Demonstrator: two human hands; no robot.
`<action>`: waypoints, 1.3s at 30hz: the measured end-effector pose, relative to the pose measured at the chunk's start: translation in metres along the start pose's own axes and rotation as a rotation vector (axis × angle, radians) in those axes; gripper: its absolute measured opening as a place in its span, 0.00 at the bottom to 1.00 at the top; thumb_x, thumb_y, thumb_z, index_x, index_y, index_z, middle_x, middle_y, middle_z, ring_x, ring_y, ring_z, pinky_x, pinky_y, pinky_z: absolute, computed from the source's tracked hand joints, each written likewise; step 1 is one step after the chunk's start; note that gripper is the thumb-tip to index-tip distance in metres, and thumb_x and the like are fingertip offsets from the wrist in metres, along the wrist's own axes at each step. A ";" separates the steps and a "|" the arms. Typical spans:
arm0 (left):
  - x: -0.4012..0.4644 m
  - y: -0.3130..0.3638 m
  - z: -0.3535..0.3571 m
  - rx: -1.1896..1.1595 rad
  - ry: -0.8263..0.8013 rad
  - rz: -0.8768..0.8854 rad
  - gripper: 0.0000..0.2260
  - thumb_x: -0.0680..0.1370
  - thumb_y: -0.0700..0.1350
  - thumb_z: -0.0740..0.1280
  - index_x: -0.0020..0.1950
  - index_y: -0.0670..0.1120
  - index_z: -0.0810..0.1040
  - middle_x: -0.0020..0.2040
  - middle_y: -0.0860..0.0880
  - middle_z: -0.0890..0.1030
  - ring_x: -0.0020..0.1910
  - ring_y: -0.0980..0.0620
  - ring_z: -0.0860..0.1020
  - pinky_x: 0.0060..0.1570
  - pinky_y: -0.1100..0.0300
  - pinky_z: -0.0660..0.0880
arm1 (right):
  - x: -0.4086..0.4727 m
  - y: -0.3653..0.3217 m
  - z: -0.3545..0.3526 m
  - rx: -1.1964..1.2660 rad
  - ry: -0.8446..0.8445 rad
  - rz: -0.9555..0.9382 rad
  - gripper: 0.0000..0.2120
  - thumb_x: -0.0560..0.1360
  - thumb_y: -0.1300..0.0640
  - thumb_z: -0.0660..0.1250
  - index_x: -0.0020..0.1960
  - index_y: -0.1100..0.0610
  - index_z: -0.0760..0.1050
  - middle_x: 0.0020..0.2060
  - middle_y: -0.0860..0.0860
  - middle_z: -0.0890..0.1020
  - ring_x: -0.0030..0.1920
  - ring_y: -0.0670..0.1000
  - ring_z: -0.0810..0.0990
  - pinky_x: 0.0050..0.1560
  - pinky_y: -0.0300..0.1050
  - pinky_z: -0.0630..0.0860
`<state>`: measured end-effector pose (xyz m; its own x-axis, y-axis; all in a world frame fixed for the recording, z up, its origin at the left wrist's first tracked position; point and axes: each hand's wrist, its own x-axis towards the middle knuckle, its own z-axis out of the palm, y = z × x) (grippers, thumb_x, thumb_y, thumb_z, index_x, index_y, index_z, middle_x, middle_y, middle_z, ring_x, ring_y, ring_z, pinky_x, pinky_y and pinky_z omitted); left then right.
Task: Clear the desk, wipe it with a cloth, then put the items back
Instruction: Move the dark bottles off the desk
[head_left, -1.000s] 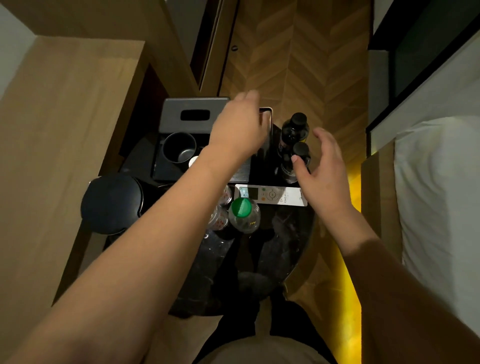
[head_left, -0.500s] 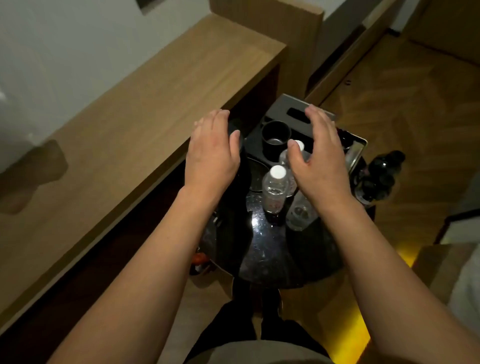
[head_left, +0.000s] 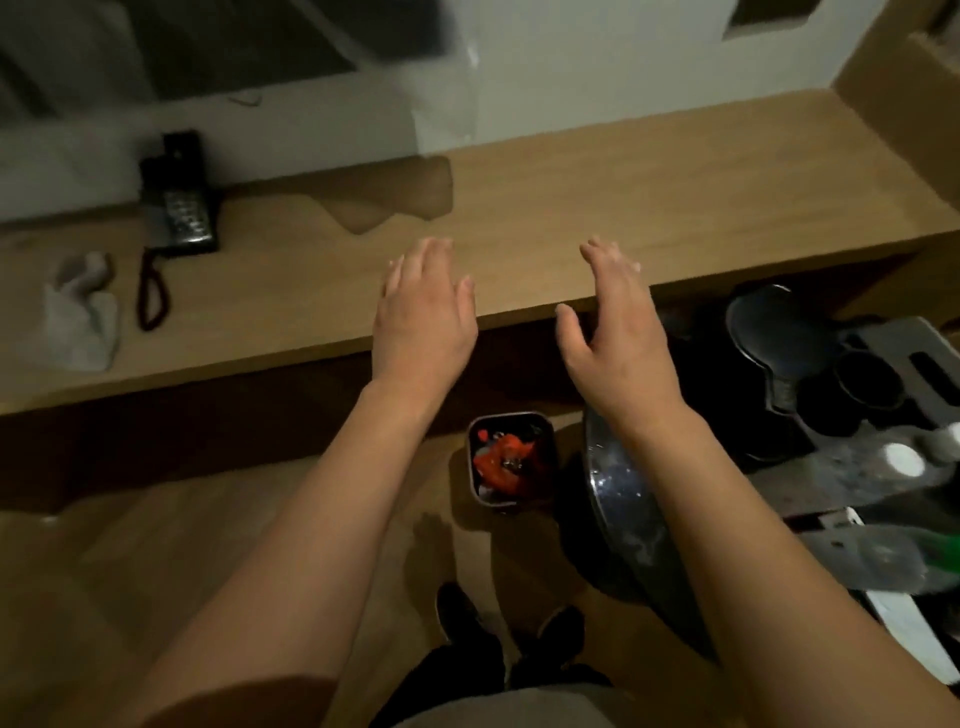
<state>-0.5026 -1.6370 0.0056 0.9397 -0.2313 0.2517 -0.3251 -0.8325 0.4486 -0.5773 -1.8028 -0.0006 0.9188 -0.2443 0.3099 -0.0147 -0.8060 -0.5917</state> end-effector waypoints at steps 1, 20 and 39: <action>-0.003 -0.020 -0.012 0.016 0.019 -0.039 0.21 0.85 0.49 0.59 0.76 0.44 0.66 0.74 0.45 0.71 0.74 0.47 0.67 0.73 0.45 0.66 | 0.005 -0.017 0.015 0.003 -0.025 -0.032 0.28 0.80 0.55 0.64 0.77 0.58 0.60 0.76 0.54 0.65 0.77 0.50 0.58 0.78 0.49 0.52; -0.135 -0.261 -0.193 0.230 0.422 -0.779 0.19 0.84 0.47 0.60 0.73 0.41 0.69 0.71 0.41 0.73 0.70 0.43 0.71 0.72 0.46 0.66 | 0.015 -0.285 0.215 0.262 -0.573 -0.672 0.28 0.80 0.52 0.63 0.77 0.52 0.58 0.76 0.51 0.63 0.77 0.48 0.58 0.76 0.50 0.57; -0.234 -0.426 -0.307 0.388 0.620 -1.101 0.19 0.82 0.42 0.63 0.72 0.38 0.71 0.70 0.39 0.74 0.70 0.41 0.71 0.73 0.46 0.65 | -0.046 -0.513 0.373 0.421 -0.923 -0.963 0.27 0.80 0.55 0.64 0.77 0.54 0.61 0.76 0.50 0.65 0.77 0.49 0.59 0.76 0.55 0.61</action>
<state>-0.6162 -1.0737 0.0194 0.4538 0.8351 0.3108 0.7207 -0.5491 0.4232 -0.4648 -1.1767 0.0112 0.4275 0.8771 0.2190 0.7296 -0.1916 -0.6565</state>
